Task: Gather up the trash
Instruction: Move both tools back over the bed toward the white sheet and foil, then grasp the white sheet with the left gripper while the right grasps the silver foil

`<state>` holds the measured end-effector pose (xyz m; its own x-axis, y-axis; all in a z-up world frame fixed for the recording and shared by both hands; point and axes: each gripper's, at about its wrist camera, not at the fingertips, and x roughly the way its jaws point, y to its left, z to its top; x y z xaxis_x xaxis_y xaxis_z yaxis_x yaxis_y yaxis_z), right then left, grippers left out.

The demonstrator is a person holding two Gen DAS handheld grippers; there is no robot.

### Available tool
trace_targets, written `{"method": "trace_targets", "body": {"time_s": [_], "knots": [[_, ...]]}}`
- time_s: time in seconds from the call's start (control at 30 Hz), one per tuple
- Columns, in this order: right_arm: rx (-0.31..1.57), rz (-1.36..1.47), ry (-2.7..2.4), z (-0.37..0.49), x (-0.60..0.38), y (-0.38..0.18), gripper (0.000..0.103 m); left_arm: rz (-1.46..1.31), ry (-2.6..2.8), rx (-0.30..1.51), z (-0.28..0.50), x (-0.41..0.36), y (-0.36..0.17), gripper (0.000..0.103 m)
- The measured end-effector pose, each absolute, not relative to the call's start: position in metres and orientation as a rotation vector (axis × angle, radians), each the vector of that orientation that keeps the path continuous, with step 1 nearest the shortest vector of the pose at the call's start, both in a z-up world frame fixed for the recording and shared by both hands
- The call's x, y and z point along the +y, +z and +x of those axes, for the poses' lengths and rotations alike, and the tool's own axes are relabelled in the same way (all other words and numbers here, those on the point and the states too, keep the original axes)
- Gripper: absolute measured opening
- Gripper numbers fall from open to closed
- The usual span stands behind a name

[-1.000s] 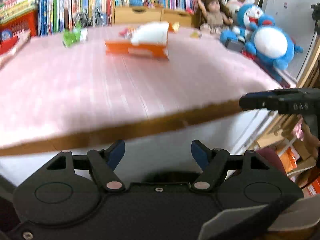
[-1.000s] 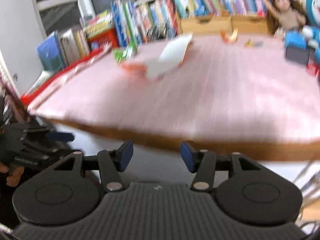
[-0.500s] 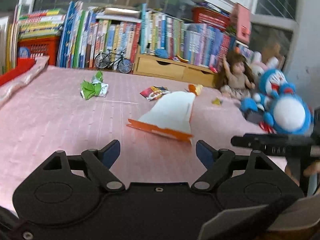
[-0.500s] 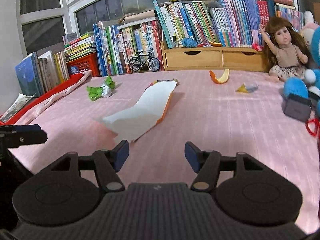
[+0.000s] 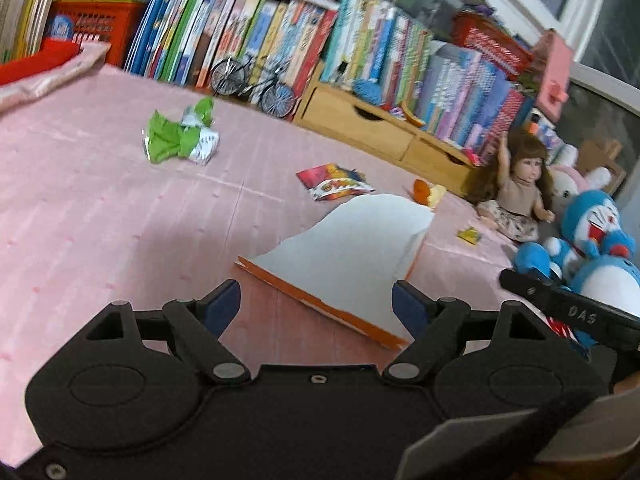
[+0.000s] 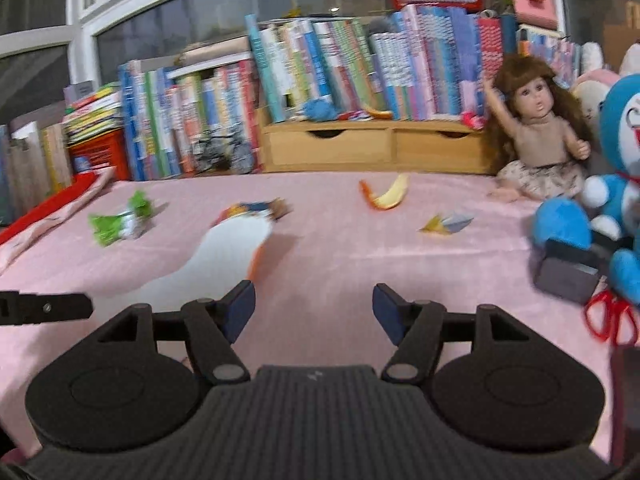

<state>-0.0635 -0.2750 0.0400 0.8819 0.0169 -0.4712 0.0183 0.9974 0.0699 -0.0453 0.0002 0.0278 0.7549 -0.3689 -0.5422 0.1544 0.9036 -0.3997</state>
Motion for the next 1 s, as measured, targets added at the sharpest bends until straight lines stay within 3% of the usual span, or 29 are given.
{"method": "trace_targets", "body": {"time_s": [0.47, 0.73, 0.8, 1.0], "knots": [[0.552, 0.093, -0.186, 0.033, -0.339, 0.031, 0.077, -0.364, -0.240, 0.692, 0.000, -0.028, 0.007, 0.079], [0.638, 0.215, -0.200, 0.085, -0.373, 0.005, 0.082, -0.377, -0.201, 0.671, 0.004, -0.032, 0.001, 0.040], [0.632, 0.241, -0.208, 0.092, -0.378, 0.001, 0.083, -0.364, -0.175, 0.675, 0.004, -0.032, 0.000, 0.015], [0.635, 0.234, -0.234, 0.109, -0.384, -0.005, 0.083, -0.363, -0.196, 0.649, -0.002, -0.029, 0.000, 0.010]]}}
